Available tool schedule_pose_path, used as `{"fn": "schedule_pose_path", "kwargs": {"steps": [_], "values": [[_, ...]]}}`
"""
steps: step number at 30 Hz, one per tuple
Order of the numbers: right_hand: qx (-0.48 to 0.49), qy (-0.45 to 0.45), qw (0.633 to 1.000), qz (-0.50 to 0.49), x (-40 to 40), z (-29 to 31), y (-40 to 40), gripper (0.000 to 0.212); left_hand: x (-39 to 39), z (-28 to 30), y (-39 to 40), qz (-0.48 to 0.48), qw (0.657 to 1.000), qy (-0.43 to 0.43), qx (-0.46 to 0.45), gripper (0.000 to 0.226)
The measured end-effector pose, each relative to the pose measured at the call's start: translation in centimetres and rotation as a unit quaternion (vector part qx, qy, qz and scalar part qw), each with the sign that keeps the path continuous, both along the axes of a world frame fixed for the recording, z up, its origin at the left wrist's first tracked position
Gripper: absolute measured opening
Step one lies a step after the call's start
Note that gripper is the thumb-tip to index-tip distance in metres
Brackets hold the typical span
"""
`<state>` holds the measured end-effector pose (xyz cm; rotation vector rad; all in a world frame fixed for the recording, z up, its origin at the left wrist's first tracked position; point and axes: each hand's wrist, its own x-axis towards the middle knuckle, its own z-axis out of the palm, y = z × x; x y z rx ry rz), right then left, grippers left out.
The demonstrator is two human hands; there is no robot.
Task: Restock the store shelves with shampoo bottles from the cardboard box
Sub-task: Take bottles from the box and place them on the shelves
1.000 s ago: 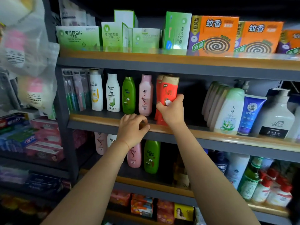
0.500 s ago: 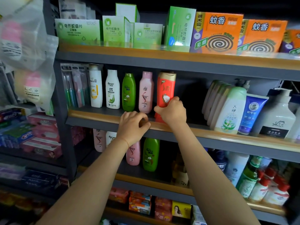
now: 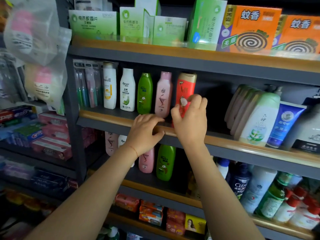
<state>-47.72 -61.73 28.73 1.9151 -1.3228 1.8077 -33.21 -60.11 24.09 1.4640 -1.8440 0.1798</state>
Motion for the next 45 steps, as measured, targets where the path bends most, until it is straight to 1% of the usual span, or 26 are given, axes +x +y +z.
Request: {"fn": "schedule_pose_path", "kwargs": {"steps": [1,2,3,5,7,10,12,15,16,18,19,20,22,24,26,27,28,30,32,34,35,37,39,42,44,45], "values": [[-0.009,-0.013,0.997,0.071,0.6,-0.6,1.1,0.020,0.7,-0.3,0.7,-0.011,1.000,0.010,-0.012,0.049],[0.013,-0.020,0.988,0.154,1.4,-1.6,2.0,0.010,1.6,-0.9,1.5,-0.011,0.999,0.025,-0.034,0.053],[0.055,-0.022,0.971,0.232,2.3,-2.8,2.7,0.005,2.9,-1.9,2.3,0.000,0.997,0.046,-0.056,0.052],[0.155,-0.025,0.930,0.332,5.0,-6.3,3.1,0.016,5.8,-5.0,4.1,0.047,0.990,0.116,-0.068,0.038],[0.257,-0.002,0.892,0.371,8.3,-10.9,3.0,0.020,8.8,-9.3,6.6,0.127,0.973,0.193,-0.006,0.020],[0.394,0.070,0.820,0.409,14.0,-19.7,3.9,0.023,13.7,-18.0,11.2,0.234,0.925,0.277,0.111,0.012],[0.477,0.138,0.758,0.422,17.5,-25.4,5.7,0.025,16.8,-24.6,15.1,0.297,0.865,0.359,0.184,0.017],[0.608,0.211,0.622,0.446,22.4,-33.7,9.5,0.026,19.3,-34.1,21.7,0.366,0.744,0.487,0.274,0.025],[0.636,0.233,0.587,0.444,23.8,-36.2,10.9,0.025,19.5,-36.6,23.7,0.388,0.701,0.524,0.289,0.023],[0.684,0.267,0.524,0.431,26.2,-42.0,13.2,0.020,19.6,-40.9,26.7,0.423,0.614,0.592,0.307,0.019],[0.700,0.283,0.503,0.421,27.2,-44.8,14.2,0.016,19.8,-43.0,27.7,0.429,0.575,0.622,0.313,0.020],[0.709,0.299,0.491,0.408,27.9,-47.5,15.0,0.012,20.0,-44.6,28.4,0.431,0.544,0.646,0.317,0.021],[0.725,0.326,0.486,0.364,29.0,-52.0,16.1,0.011,20.6,-48.0,29.0,0.438,0.494,0.677,0.325,0.025],[0.740,0.321,0.501,0.314,29.9,-55.8,16.4,0.030,21.4,-51.1,28.8,0.431,0.449,0.708,0.335,0.023],[0.766,0.296,0.511,0.255,30.8,-59.1,16.3,0.052,22.1,-54.1,28.1,0.417,0.387,0.752,0.333,0.016],[0.777,0.290,0.510,0.228,31.1,-60.7,16.2,0.059,22.4,-55.6,27.8,0.408,0.357,0.772,0.332,0.015],[0.789,0.284,0.502,0.209,31.5,-62.2,16.1,0.063,22.5,-56.9,27.5,0.396,0.335,0.788,0.332,0.018],[0.808,0.288,0.479,0.186,32.2,-64.8,15.7,0.066,22.7,-59.0,27.0,0.369,0.306,0.816,0.323,0.020],[0.805,0.332,0.458,0.177,32.9,-66.9,15.2,0.065,22.9,-60.7,26.7,0.348,0.282,0.838,0.312,0.019],[0.798,0.363,0.444,0.185,33.3,-68.8,14.9,0.062,23.1,-62.8,26.8,0.340,0.267,0.846,0.312,0.020],[0.795,0.367,0.446,0.186,33.4,-69.7,14.7,0.059,23.2,-63.6,26.8,0.339,0.260,0.849,0.312,0.021],[0.778,0.381,0.466,0.179,33.4,-70.3,14.6,0.053,23.4,-64.5,27.0,0.344,0.251,0.850,0.311,0.021],[0.765,0.385,0.480,0.191,33.2,-70.1,14.7,0.052,23.5,-64.5,27.1,0.346,0.250,0.850,0.310,0.021],[0.769,0.345,0.472,0.259,33.3,-68.1,15.4,0.063,23.5,-63.1,27.1,0.358,0.277,0.840,0.299,0.020],[0.795,0.273,0.460,0.288,33.6,-66.2,16.4,0.061,23.9,-61.4,26.8,0.340,0.304,0.846,0.277,0.019],[0.809,0.226,0.453,0.299,33.7,-65.3,16.8,0.057,24.0,-60.2,26.7,0.326,0.318,0.852,0.258,0.020]]}}
